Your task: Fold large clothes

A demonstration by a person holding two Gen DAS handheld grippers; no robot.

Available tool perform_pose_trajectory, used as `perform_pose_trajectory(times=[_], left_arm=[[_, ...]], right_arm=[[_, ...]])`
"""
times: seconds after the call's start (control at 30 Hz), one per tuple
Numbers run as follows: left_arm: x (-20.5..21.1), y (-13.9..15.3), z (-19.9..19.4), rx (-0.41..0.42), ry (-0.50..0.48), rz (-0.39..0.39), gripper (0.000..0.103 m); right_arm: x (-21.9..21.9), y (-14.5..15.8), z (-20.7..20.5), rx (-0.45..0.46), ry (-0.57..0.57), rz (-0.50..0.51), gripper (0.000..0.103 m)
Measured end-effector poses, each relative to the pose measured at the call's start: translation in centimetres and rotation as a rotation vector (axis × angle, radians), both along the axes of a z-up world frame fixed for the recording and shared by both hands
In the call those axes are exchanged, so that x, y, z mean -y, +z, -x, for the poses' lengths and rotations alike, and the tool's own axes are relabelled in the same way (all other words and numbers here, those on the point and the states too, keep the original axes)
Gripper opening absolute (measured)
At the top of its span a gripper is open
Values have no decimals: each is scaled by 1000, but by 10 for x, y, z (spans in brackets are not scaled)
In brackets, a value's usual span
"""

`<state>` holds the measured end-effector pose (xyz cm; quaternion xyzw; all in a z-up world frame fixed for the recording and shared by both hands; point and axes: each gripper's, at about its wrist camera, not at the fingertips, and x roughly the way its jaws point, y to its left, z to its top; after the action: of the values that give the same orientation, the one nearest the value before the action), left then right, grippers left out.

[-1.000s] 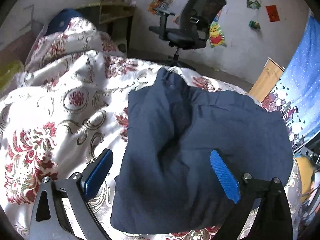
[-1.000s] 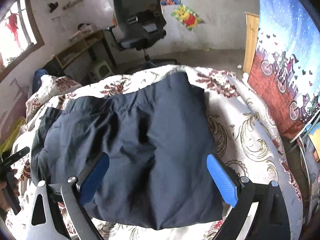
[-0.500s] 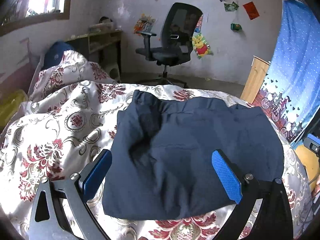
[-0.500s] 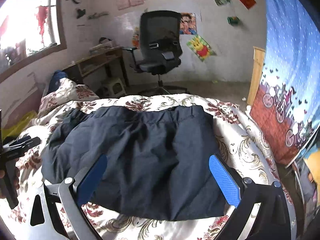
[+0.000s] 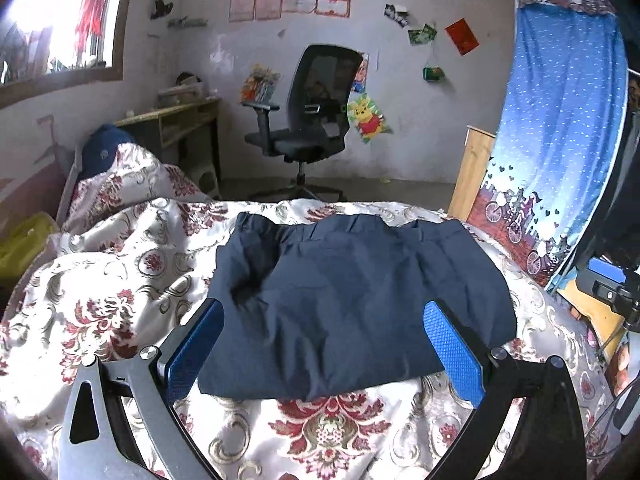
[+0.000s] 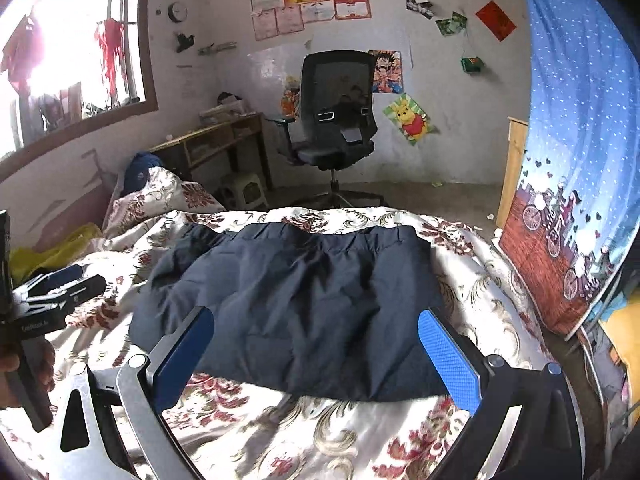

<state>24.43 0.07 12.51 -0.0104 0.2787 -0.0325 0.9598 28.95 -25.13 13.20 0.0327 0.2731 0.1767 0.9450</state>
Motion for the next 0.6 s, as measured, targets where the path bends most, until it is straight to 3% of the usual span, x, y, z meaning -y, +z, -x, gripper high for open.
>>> perform_pose_trajectory(times=[0.2,0.3,0.4,0.6], left_arm=[[18,13,41,50,56,-58,98],[27,19,59,81,28,-36,98],[32,22,69,108,14,-83,98],[28,8,79,92,-15,-51,98]], right_arm=[[7,-1,38,-42,-11,-52,103],[8,-2,56,-32,14,-54,103],[9,4,71,14,13,-17,103],[21,6,93,135,-49,6,103]])
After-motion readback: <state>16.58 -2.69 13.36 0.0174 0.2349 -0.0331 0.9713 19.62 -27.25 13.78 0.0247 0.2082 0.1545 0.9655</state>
